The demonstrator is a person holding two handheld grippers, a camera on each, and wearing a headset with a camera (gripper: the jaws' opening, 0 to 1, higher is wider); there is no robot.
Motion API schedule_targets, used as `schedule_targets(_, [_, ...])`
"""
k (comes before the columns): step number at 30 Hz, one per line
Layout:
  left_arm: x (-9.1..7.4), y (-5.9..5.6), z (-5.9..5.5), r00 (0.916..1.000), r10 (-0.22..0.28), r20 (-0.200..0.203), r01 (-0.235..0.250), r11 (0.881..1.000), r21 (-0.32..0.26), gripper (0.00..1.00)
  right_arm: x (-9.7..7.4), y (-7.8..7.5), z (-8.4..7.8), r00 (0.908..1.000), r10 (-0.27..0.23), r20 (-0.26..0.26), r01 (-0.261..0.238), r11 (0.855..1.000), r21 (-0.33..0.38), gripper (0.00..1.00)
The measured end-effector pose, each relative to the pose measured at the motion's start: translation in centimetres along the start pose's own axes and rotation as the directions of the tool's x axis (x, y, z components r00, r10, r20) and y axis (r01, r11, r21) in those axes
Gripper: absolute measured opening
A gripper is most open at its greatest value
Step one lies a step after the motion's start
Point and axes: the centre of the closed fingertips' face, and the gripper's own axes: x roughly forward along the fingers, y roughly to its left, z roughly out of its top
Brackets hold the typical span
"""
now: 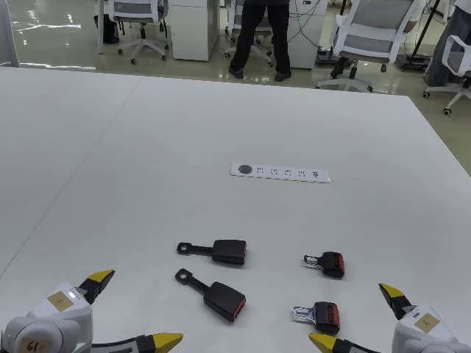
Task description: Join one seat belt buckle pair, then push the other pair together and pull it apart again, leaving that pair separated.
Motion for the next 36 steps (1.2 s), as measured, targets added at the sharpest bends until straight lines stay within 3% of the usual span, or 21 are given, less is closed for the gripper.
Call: schedule_targets(36, [-0.5,-0.47,0.08,1.0,-0.003,0.004,0.003,1.0,0.0,1.0,-0.67,0.08,-0.56,1.0,-0.002,-0.006,0.002,1.0,0.0,0.96])
